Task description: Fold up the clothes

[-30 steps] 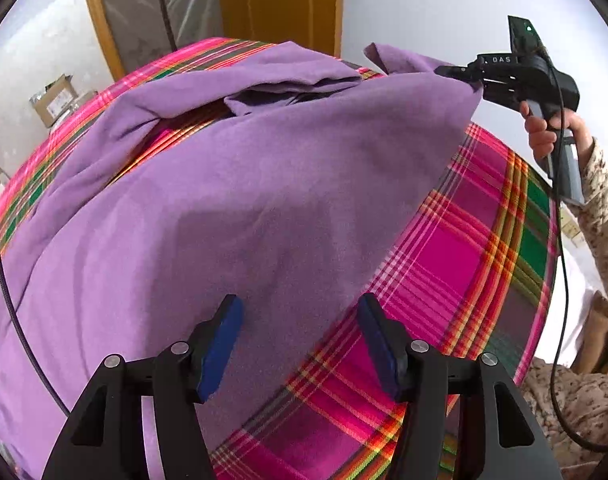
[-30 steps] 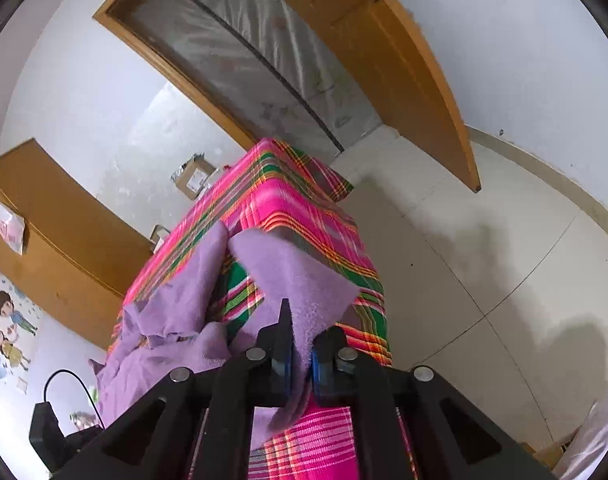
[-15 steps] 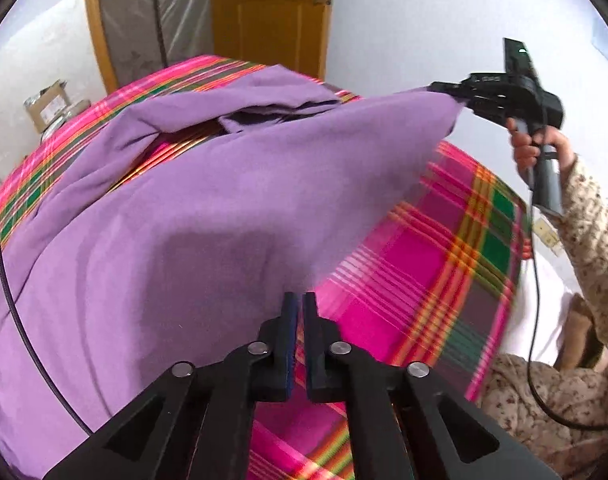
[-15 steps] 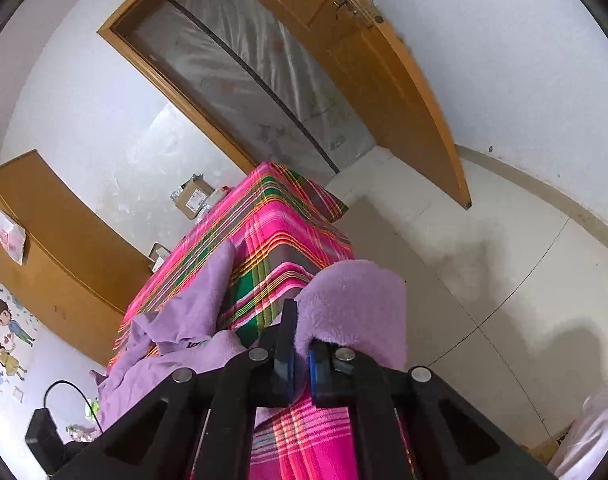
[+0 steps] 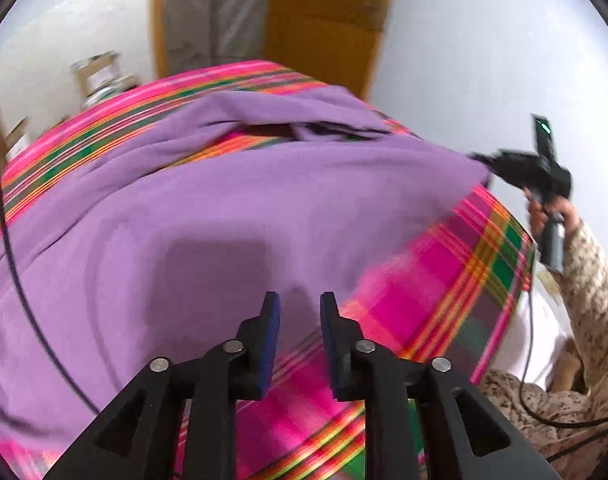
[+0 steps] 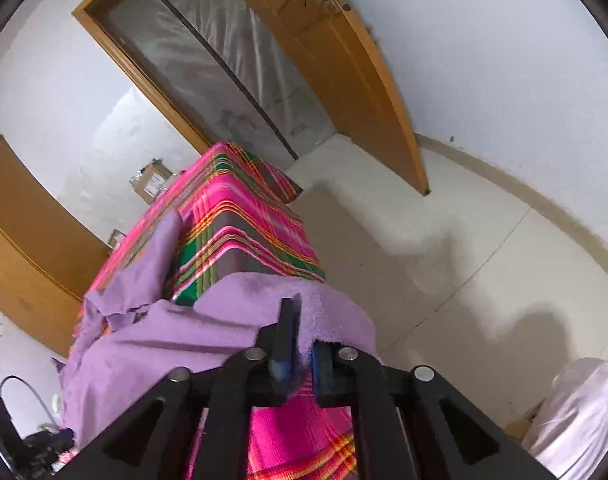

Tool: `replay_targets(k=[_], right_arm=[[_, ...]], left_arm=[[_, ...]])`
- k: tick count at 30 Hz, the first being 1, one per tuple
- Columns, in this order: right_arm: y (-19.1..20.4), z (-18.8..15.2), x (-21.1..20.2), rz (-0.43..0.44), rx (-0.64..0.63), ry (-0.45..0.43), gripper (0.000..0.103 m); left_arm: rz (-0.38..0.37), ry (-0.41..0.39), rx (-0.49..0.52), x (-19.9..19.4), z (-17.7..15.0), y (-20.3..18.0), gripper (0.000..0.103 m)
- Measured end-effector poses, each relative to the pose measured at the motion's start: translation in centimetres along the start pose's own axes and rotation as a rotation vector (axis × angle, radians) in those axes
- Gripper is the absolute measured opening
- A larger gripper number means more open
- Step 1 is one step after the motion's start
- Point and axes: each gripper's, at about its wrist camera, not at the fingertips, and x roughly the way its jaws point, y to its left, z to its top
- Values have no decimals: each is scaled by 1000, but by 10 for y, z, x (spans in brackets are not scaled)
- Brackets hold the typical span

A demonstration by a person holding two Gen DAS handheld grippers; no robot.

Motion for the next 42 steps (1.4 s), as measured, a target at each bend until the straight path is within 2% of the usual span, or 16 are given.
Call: replay_targets(k=[2, 6, 9, 10, 14, 16, 20, 24, 28, 31, 34, 38, 40, 42], right_arm=[[3, -1, -5, -29, -16, -1, 19], [12, -8, -18, -77, -30, -10, 26], [19, -13, -27, -112, -41, -17, 27], [22, -15, -29, -116, -43, -16, 28], [51, -28, -41, -95, -109, -50, 30], [75, -38, -47, -81, -184, -76, 30], [129, -60, -46, -10, -351, -53, 30], [188, -90, -31, 116, -546, 25, 30], [233, -128, -8, 198, -731, 125, 30], [263, -155, 4, 246, -866, 177, 31], [280, -174, 8, 283, -960, 222, 38], [295, -194, 12, 306, -1083, 252, 38], [301, -203, 13, 318, -1124, 267, 39], [307, -209, 19, 315, -1162, 277, 40]], left_arm=[[39, -19, -70, -16, -8, 24, 40], [130, -55, -250, -54, -37, 77, 47], [220, -62, -390, -77, -64, 114, 54], [228, -64, -429, -80, -71, 123, 55], [236, -75, -577, -88, -97, 155, 61], [239, -80, -650, -92, -110, 171, 61], [245, -90, -797, -99, -137, 202, 61], [141, -173, -939, -101, -145, 223, 61], [106, -215, -1004, -102, -146, 233, 67], [99, -180, -1039, -95, -143, 239, 67], [97, -184, -1064, -94, -140, 242, 68], [68, -192, -1073, -86, -136, 242, 67], [61, -193, -1089, -81, -136, 246, 64], [58, -192, -1097, -79, -135, 249, 55]])
